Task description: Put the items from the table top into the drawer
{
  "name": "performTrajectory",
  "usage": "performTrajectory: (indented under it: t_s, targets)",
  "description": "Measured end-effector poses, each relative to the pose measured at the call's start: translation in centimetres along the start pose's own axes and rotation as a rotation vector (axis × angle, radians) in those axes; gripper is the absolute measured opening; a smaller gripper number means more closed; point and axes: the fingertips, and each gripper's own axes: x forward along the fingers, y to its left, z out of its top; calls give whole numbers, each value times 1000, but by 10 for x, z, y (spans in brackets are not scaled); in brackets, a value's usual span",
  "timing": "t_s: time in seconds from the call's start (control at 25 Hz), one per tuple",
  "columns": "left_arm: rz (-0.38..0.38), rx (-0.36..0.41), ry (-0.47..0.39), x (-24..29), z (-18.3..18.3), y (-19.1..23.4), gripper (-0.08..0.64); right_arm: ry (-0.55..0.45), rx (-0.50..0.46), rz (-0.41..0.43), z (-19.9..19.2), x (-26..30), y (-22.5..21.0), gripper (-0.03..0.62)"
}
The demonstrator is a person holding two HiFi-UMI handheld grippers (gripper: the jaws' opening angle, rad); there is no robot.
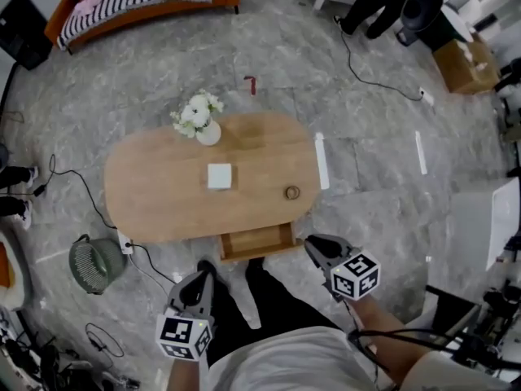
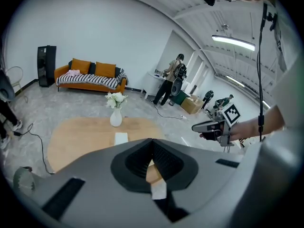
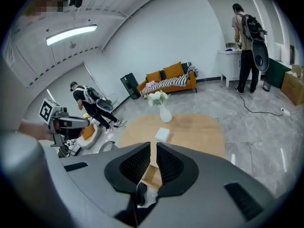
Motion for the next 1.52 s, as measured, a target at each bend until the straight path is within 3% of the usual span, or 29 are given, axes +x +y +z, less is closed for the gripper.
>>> performTrajectory:
  t_s: [0.72, 1.52]
  targets:
    - [33, -45, 43, 66, -46, 12, 2, 169, -79, 45, -39, 80, -75, 66]
    - [51, -115, 67, 127, -90, 28, 2, 295, -146, 25, -93, 159, -142, 110]
